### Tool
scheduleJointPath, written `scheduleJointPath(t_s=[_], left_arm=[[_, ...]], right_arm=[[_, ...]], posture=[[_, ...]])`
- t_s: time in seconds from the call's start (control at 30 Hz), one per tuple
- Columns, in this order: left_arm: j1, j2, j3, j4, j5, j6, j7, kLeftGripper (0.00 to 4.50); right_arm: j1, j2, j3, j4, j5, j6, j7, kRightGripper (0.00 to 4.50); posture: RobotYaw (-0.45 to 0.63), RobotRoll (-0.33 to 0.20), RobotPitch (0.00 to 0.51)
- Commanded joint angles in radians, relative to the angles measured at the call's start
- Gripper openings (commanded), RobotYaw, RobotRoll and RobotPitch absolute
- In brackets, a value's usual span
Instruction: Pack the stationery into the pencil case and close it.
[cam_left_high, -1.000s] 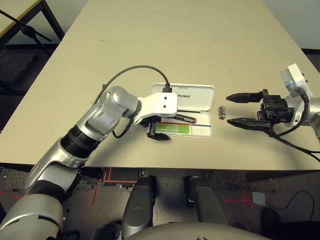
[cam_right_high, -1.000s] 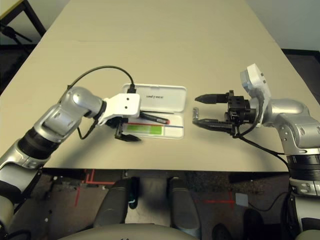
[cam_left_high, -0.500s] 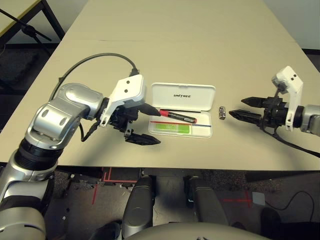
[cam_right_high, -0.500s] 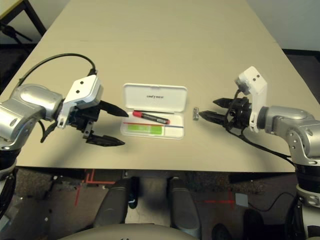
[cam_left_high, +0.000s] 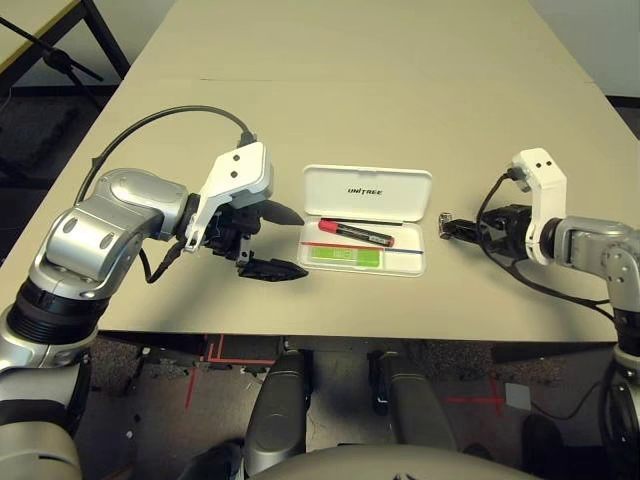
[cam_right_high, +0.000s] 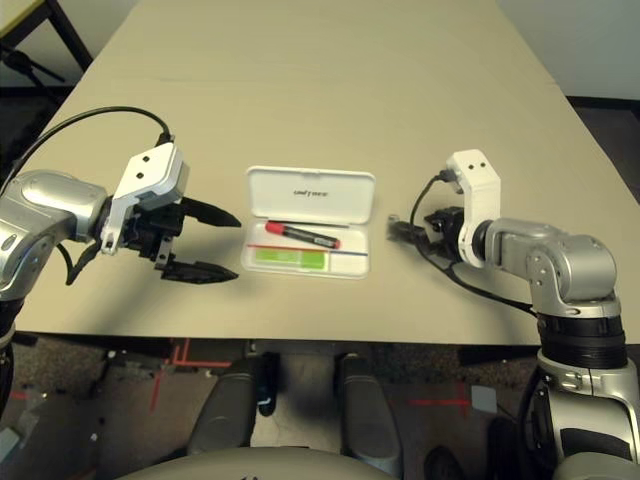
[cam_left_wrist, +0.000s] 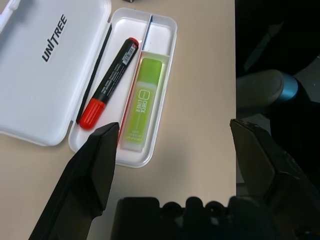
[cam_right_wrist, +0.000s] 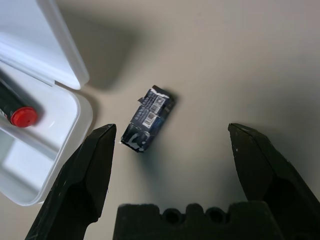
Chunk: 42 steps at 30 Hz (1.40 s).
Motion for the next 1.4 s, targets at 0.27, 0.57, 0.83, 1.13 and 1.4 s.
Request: scheduleJointPath(t_s=[0.27, 0.57, 0.83, 1.13, 1.4], left_arm=[[0.043, 0.020, 0.023, -0.008, -0.030, 0.003, 0.029, 4.46], [0.055, 0.023, 0.022, -0.005, -0.039, 0.000, 0.046, 4.50], [0.062, 0.029, 0.016, 0.013, -0.041, -0.005, 0.039, 4.50], [0.067, 0.041, 0.025, 0.051, -0.041, -0.024, 0.029, 4.50], [0.077, 0.039, 0.020, 0.054, -0.030, -0.040, 0.042, 4.50]], right_arm=[[-0.004, 0.034, 0.085, 0.003, -0.058, -0.035, -0.016, 4.50], [-0.005, 0.017, 0.107, -0.004, -0.070, -0.036, 0.023, 1.65], [-0.003, -0.045, 0.128, -0.021, -0.068, -0.040, 0.085, 0.27], [0.129, -0.325, 0.158, -0.092, -0.049, -0.297, 0.449, 0.27], [0.076, -0.456, 0.204, -0.097, -0.009, -0.405, 0.755, 0.27]], posture=[[0.22, 0.000, 0.192], [0.22, 0.000, 0.190], [0.22, 0.000, 0.190], [0.21, 0.000, 0.189], [0.21, 0.000, 0.182]])
